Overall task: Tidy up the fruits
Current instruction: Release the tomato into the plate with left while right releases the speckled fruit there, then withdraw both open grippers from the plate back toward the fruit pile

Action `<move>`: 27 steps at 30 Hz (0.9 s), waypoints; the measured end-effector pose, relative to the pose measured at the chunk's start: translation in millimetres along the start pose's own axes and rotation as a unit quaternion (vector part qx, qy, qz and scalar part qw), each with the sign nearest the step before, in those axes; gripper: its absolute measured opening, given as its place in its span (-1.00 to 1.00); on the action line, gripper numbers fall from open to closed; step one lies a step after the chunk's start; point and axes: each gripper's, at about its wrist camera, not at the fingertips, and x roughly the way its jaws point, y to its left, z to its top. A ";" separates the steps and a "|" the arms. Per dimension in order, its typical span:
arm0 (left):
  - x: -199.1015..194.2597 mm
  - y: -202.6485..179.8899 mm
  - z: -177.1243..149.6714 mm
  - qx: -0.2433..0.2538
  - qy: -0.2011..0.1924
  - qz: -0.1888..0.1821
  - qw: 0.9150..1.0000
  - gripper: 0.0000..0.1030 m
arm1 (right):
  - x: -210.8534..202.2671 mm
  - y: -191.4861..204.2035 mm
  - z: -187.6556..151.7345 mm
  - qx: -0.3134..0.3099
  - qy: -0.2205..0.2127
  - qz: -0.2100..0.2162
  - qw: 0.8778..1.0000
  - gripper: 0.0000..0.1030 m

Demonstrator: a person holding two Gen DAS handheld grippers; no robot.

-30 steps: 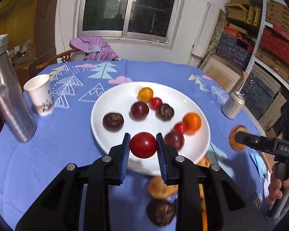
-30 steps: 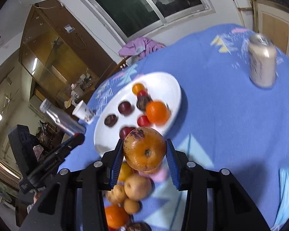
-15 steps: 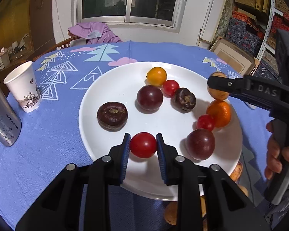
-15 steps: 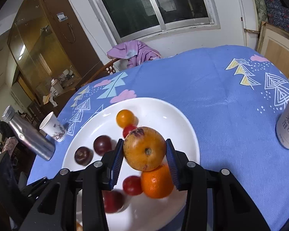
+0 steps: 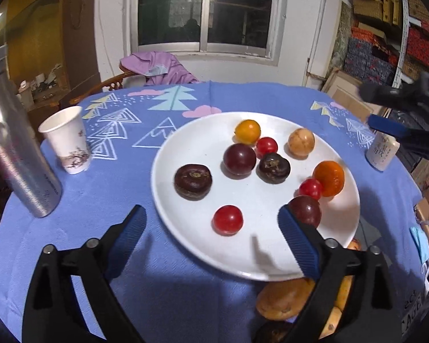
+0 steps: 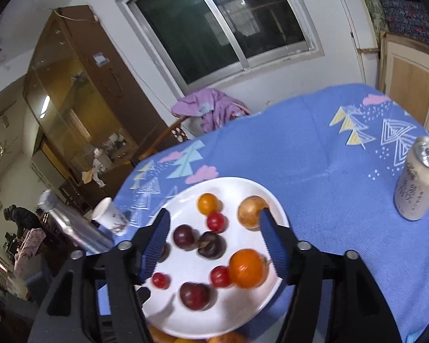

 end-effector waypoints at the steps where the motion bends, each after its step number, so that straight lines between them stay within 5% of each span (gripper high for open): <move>1: -6.3 2.5 -1.4 -0.005 -0.001 -0.001 1.000 0.86 | -11.3 5.3 -3.0 -0.004 -0.005 0.006 1.000 0.60; 6: -29.8 11.6 -28.7 -0.020 0.017 -0.006 1.000 0.91 | -64.3 15.9 -46.7 -0.034 -0.024 -0.002 0.999 0.93; 11: -43.4 5.9 -61.5 -0.002 0.032 0.009 0.999 0.91 | -80.6 -22.6 -94.4 -0.009 -0.001 -0.040 0.999 0.93; 17: -46.4 -1.4 -60.9 -0.010 0.017 -0.006 1.000 0.91 | -77.8 -67.4 -95.9 0.108 0.014 -0.011 0.994 0.93; 22: -26.3 -18.1 -55.5 -0.002 0.047 -0.020 0.999 0.91 | -76.3 -68.4 -95.0 0.109 0.019 -0.016 0.994 0.93; 27: -15.7 -41.3 -52.3 0.040 0.045 0.020 0.998 0.91 | -74.9 -63.3 -95.7 0.104 0.024 -0.012 0.994 0.93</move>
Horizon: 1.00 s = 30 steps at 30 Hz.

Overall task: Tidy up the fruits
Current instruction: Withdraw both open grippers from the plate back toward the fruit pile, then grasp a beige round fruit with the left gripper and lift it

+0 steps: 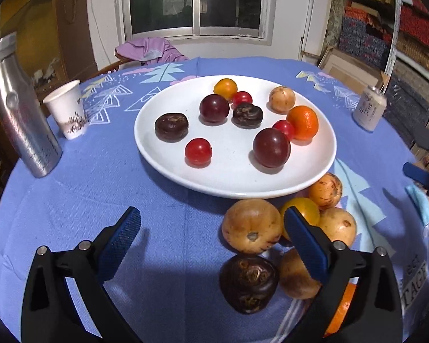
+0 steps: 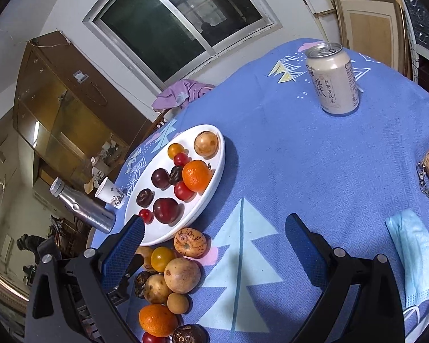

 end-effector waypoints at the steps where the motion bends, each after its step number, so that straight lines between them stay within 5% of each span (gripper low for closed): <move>1: 2.8 -3.2 0.4 0.007 0.002 0.010 1.000 0.91 | -0.2 0.3 0.1 -0.002 0.001 0.000 1.000 0.93; 10: -6.0 6.7 -6.5 0.017 -0.013 0.021 1.000 0.92 | -0.4 -1.4 -0.8 0.000 0.006 -0.001 1.000 0.93; 15: -29.2 53.7 -23.6 -0.023 -0.020 0.069 0.997 0.92 | -3.7 -3.0 0.7 0.006 0.001 0.008 1.000 0.93; 19: -36.9 83.6 -31.1 -0.086 -0.020 0.014 0.996 0.92 | -5.2 0.7 -0.3 -0.002 0.000 0.010 1.000 0.93; 25: -34.5 48.9 -37.4 0.001 -0.016 0.044 0.999 0.92 | -4.2 1.5 -0.2 -0.009 -0.002 0.005 1.000 0.93; 30: -33.2 25.0 -45.9 0.068 -0.025 0.096 0.993 0.92 | -2.7 0.9 -0.4 -0.012 -0.001 0.001 1.000 0.93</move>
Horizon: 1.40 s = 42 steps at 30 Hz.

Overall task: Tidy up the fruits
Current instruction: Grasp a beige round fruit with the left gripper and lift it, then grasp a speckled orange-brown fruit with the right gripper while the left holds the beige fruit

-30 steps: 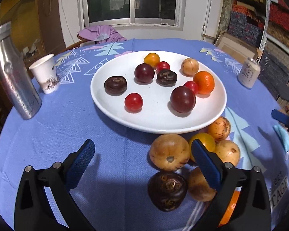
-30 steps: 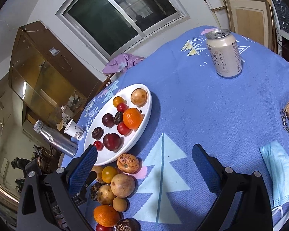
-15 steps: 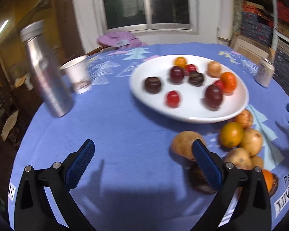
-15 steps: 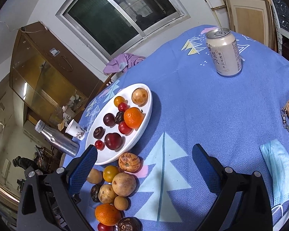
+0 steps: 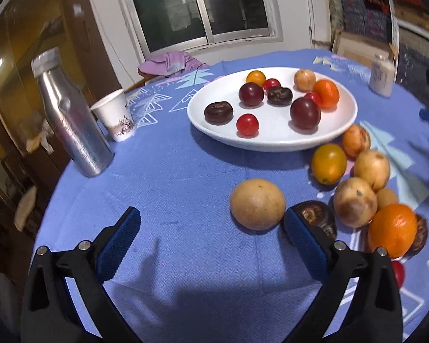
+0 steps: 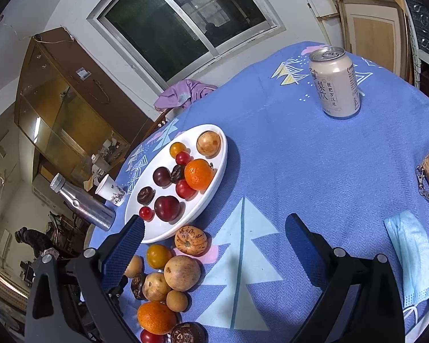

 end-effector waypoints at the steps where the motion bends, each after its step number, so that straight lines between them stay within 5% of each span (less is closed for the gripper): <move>1: 1.6 -1.4 -0.3 0.004 0.003 0.001 1.000 0.92 | 0.1 0.6 -0.5 -0.002 0.000 -0.001 1.000 0.93; 14: 22.7 10.0 11.6 -0.040 0.024 -0.071 0.996 0.89 | 10.5 14.0 -8.1 -0.050 0.013 -0.018 0.999 0.93; 21: 30.9 6.6 13.1 -0.050 0.038 -0.137 0.989 0.09 | 22.2 14.3 -15.3 -0.042 0.050 0.004 0.998 0.93; 24: 28.2 3.4 12.0 -0.049 0.036 -0.150 0.987 -0.10 | 25.4 12.4 -17.3 -0.036 0.058 0.008 0.998 0.93; 31: 20.6 10.4 8.2 -0.045 0.036 -0.119 0.991 -0.11 | 36.4 19.1 -24.5 -0.054 0.076 0.003 0.996 0.93; 35: 20.4 33.6 9.1 -0.088 0.034 -0.108 0.990 -0.11 | 51.6 22.6 -25.5 -0.044 0.094 0.013 0.995 0.91; 42: 24.5 23.6 8.9 -0.066 0.042 -0.110 0.991 -0.11 | 79.8 33.4 -24.5 -0.057 0.120 0.009 0.991 0.37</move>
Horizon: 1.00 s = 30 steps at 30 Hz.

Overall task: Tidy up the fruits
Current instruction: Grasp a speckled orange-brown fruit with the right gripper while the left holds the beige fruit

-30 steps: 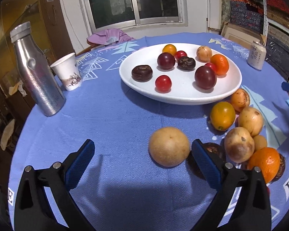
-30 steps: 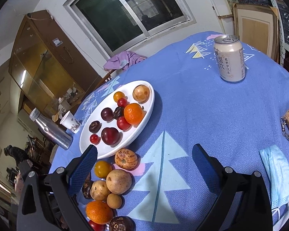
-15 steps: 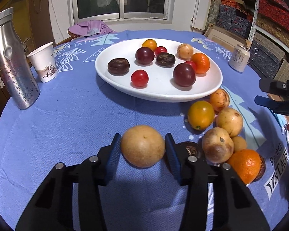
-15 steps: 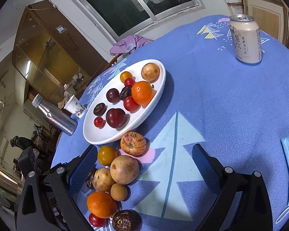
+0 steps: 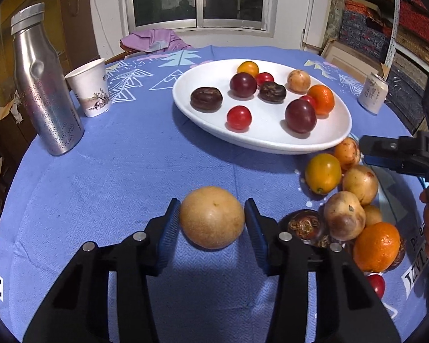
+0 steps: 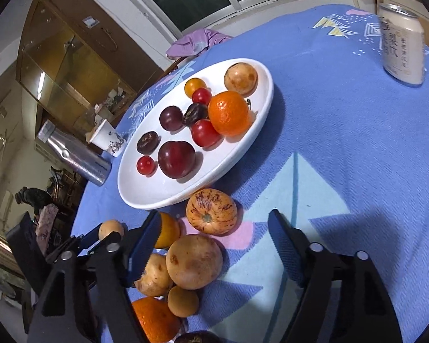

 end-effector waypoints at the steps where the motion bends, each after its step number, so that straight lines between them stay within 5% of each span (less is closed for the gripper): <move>1: 0.8 -0.5 -0.1 0.000 0.001 0.000 1.000 -0.11 | 3.3 1.5 0.7 -0.002 0.003 -0.002 1.000 0.27; 9: 3.9 -1.1 -0.3 0.000 0.005 -0.001 1.000 -0.11 | 18.1 13.4 3.5 -0.033 0.006 -0.021 0.999 0.17; 12: 5.9 -1.8 -1.4 0.001 0.007 0.004 1.000 -0.10 | 20.6 16.3 2.4 -0.045 0.006 -0.024 0.999 -0.20; 22: 7.1 3.0 -3.9 -0.014 0.010 -0.024 1.000 -0.11 | -15.6 6.0 -2.0 -0.033 -0.029 0.001 0.999 -0.20; 30: -27.6 -2.7 9.3 -0.015 -0.052 -0.027 0.998 -0.12 | -40.1 -5.3 -4.7 -0.007 -0.058 0.015 0.998 -0.20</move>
